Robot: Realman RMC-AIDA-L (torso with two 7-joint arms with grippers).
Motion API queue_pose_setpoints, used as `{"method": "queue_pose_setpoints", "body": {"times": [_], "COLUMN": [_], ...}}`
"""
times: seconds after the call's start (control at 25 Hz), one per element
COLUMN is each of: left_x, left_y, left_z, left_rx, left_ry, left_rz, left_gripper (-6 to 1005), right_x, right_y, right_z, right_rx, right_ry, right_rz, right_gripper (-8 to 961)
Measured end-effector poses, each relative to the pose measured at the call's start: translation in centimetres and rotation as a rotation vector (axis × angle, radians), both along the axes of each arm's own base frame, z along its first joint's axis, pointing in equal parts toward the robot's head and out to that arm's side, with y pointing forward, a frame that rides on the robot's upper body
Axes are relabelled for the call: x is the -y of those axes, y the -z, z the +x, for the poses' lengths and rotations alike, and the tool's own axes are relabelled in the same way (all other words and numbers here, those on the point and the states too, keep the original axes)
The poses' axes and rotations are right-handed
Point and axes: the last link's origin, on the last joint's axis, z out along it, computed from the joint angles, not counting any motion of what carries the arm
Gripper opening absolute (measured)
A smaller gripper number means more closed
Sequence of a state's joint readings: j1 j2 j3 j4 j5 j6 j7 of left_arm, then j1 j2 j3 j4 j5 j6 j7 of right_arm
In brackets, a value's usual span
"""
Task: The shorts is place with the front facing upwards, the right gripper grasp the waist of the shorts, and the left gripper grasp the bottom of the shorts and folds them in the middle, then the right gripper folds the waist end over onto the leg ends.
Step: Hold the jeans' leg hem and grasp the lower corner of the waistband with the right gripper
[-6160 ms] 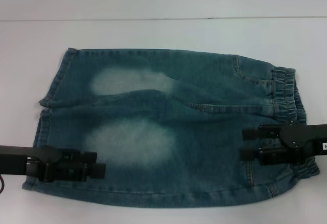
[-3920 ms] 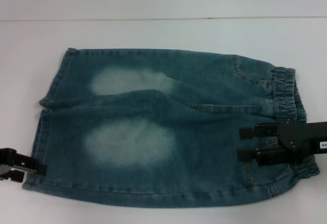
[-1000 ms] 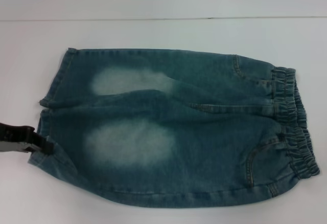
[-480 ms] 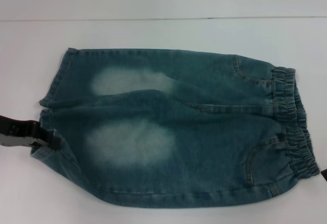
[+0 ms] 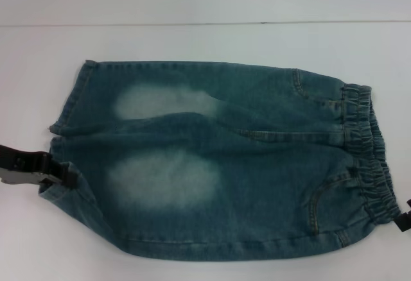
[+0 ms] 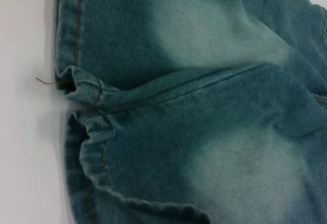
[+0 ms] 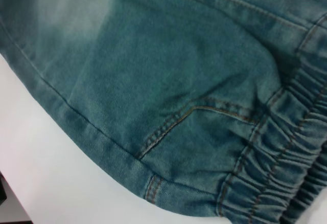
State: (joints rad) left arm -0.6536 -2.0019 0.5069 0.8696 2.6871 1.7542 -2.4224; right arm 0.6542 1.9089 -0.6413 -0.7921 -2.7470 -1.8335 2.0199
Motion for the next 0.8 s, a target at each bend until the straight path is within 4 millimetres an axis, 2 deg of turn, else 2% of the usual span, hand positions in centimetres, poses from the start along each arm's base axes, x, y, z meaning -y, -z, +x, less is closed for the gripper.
{"method": "queue_pose_setpoints", "body": {"times": [0.32,0.8], "left_x": [-0.1,-0.1], "left_y": [0.1,0.1], "left_z": [0.0,0.0], "left_rx": [0.001,0.002], "left_ry": [-0.001,-0.001], "left_rz": [0.001,0.003], "left_gripper": [77,78], "right_x": [-0.5,-1.0], "right_y": [0.9,1.3], "right_z": [-0.1,-0.6], "right_rx": [0.024,0.038], "right_ry": [-0.005,-0.017], "right_rz": [-0.019,-0.023], "right_gripper": [818,818]}}
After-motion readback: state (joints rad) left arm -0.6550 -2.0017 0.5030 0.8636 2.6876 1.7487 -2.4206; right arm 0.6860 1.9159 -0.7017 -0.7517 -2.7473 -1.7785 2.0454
